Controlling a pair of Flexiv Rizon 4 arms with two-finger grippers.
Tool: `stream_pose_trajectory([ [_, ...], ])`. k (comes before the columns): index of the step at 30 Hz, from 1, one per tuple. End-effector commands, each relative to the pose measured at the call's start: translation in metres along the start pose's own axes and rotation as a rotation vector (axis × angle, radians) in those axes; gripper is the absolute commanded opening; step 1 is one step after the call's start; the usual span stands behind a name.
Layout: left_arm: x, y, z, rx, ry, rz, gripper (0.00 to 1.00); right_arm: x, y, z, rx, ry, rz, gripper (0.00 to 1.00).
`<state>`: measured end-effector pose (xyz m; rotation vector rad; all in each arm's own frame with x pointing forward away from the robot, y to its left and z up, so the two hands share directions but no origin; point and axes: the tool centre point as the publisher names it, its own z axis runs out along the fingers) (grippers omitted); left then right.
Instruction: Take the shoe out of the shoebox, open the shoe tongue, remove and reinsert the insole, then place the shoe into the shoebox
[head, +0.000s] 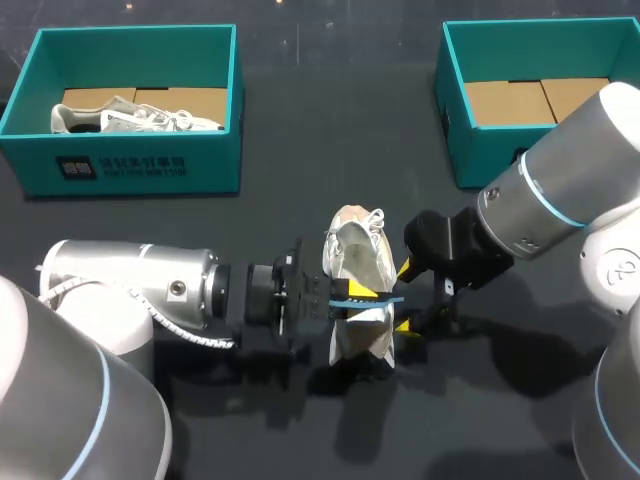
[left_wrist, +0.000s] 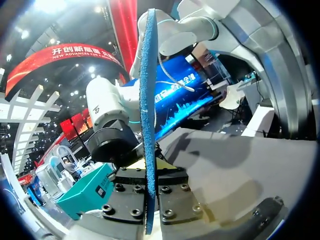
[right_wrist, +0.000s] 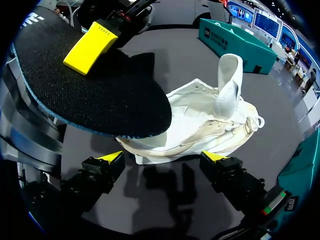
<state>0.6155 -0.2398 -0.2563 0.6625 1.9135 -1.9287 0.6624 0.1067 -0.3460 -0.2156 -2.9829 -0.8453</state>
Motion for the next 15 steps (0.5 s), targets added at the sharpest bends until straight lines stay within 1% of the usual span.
stream_pose_trajectory([
  [1, 0.0050, -0.0060, 0.0013, -0.014, -0.048, -0.005, 0.00, 0.0015, 0.0001, 0.0008, 0.002, -0.004, 0.000, 1.00],
  [8, 0.0036, -0.0060, 0.0016, -0.018, -0.072, -0.019, 0.00, 0.0015, 0.0001, 0.0008, 0.002, -0.004, 0.000, 1.00],
  [15, 0.0015, 0.0021, 0.0022, -0.016, -0.094, -0.067, 0.00, 0.0015, 0.0001, 0.0008, 0.002, -0.004, 0.000, 1.00],
])
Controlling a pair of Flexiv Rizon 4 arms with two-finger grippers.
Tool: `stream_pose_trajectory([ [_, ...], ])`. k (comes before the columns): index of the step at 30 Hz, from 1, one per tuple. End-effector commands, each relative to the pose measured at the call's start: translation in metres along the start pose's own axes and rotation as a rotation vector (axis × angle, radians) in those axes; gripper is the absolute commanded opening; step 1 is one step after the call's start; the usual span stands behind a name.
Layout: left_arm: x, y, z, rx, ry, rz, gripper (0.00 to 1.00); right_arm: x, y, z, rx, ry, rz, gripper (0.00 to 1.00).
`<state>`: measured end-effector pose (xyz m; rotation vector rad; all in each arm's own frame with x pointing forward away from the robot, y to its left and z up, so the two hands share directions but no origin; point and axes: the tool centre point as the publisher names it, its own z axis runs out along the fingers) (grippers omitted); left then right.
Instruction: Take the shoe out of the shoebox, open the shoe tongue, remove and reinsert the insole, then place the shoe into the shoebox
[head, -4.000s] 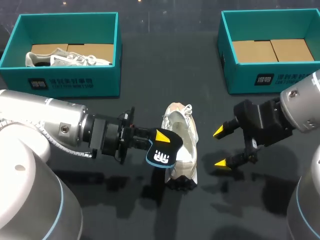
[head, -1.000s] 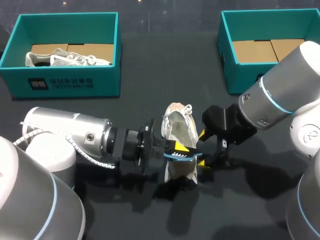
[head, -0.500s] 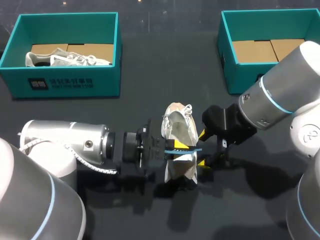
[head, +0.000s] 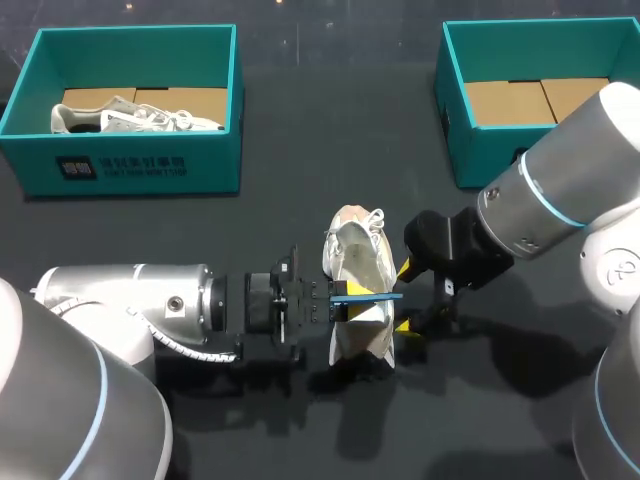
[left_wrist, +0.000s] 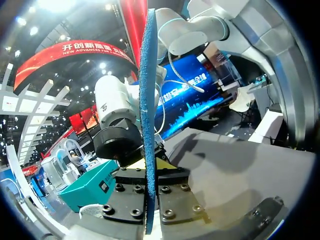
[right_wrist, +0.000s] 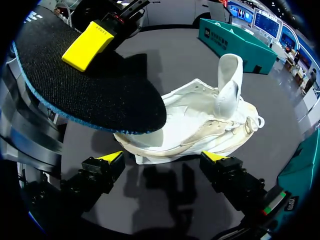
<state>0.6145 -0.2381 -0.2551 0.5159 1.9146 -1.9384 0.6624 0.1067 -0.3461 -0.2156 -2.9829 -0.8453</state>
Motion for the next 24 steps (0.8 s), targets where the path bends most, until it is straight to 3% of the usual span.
stream_pose_trajectory([
  [1, 0.001, 0.006, 0.005, 0.002, -0.010, -0.016, 0.00, 0.001, 0.000, 0.001, 0.002, -0.004, 0.000, 1.00],
  [24, -0.003, 0.037, 0.010, -0.009, -0.011, -0.069, 0.00, 0.001, 0.000, 0.001, 0.002, -0.004, 0.000, 1.00],
])
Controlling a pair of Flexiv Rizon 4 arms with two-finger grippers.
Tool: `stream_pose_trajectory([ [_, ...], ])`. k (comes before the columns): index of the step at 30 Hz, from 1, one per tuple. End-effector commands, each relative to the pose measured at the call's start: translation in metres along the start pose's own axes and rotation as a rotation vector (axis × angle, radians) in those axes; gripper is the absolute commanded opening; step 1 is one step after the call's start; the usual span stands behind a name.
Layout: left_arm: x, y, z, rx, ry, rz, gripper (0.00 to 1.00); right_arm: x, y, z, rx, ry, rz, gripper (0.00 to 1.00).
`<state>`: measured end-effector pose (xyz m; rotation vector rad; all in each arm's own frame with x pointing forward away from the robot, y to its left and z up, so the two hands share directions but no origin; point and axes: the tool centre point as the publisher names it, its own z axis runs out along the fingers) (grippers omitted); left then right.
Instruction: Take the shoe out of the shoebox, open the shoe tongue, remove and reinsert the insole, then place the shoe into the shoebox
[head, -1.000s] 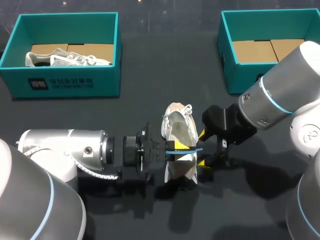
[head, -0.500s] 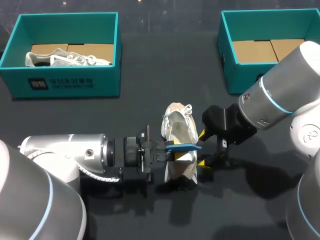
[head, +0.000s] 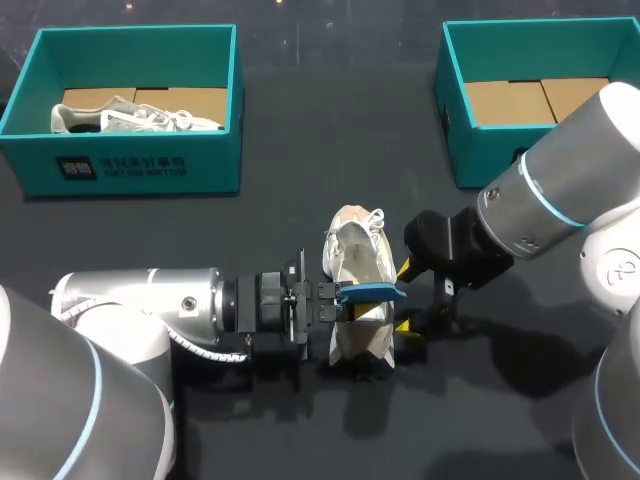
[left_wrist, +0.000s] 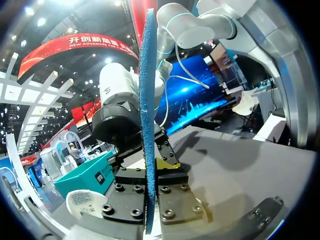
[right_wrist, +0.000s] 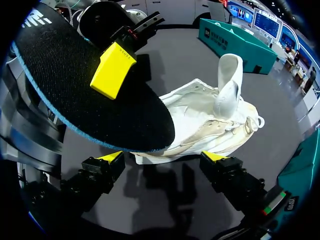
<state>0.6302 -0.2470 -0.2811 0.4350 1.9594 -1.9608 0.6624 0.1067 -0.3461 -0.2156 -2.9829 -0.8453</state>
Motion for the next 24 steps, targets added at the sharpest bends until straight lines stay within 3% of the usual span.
stream_pose_trajectory([
  [1, -0.003, 0.007, 0.001, 0.007, 0.006, -0.002, 0.00, 0.001, 0.000, 0.001, 0.002, -0.004, 0.000, 1.00],
  [24, -0.005, 0.025, -0.005, 0.008, 0.007, 0.031, 0.00, 0.001, 0.000, 0.001, 0.002, -0.004, 0.000, 1.00],
])
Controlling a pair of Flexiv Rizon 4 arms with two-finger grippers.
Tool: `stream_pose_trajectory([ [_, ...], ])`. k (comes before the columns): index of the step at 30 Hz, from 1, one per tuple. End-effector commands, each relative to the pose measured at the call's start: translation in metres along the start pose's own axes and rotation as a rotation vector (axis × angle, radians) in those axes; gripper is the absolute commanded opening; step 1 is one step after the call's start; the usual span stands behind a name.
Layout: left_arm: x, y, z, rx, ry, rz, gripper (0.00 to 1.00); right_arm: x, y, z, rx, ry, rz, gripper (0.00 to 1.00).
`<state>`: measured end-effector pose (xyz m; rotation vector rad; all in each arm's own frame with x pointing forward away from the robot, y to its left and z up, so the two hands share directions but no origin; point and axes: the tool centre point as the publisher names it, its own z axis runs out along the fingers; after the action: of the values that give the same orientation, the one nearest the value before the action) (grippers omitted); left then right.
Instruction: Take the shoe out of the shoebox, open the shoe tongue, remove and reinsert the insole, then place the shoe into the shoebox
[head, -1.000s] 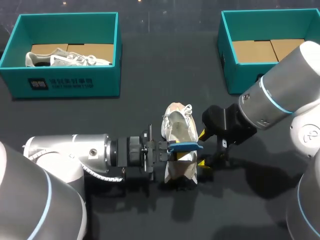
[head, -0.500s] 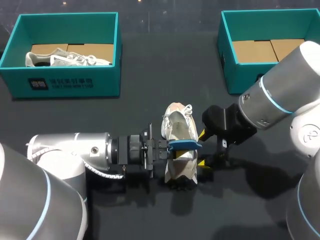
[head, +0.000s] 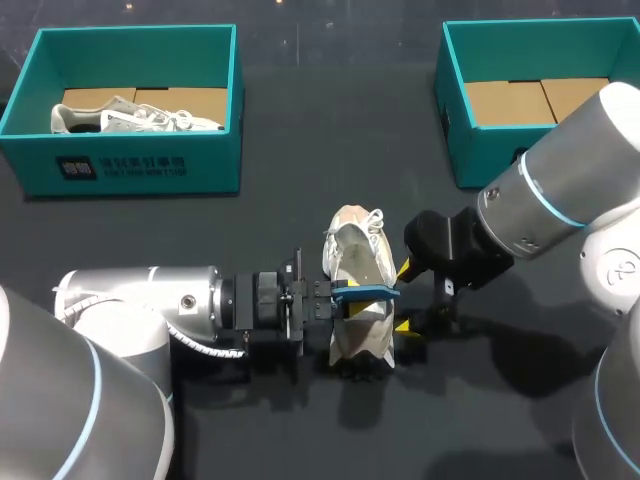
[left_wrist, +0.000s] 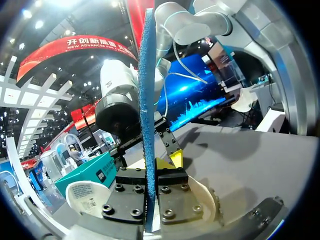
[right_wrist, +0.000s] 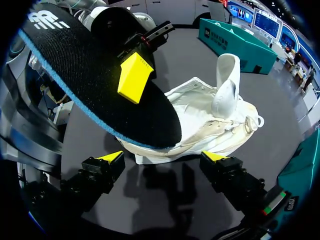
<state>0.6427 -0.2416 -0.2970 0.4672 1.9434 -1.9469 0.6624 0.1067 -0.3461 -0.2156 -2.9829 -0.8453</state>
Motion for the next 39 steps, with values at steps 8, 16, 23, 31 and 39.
stream_pose_trajectory([
  [8, -0.002, 0.019, 0.000, 0.004, 0.002, 0.004, 0.00, 0.001, 0.000, 0.001, 0.002, -0.004, 0.000, 1.00],
  [16, -0.004, 0.032, -0.001, -0.011, -0.011, 0.002, 0.00, 0.001, 0.000, 0.001, 0.002, -0.004, 0.000, 1.00],
  [23, -0.006, 0.044, -0.002, -0.031, -0.011, -0.009, 0.00, 0.001, 0.000, 0.001, 0.002, -0.004, 0.000, 1.00],
  [31, -0.009, 0.058, 0.001, -0.087, -0.020, -0.009, 0.00, 0.001, 0.000, 0.001, 0.002, -0.004, 0.000, 1.00],
  [39, -0.010, 0.058, 0.000, -0.092, -0.018, -0.031, 0.00, 0.001, 0.000, 0.001, 0.002, -0.004, 0.000, 1.00],
])
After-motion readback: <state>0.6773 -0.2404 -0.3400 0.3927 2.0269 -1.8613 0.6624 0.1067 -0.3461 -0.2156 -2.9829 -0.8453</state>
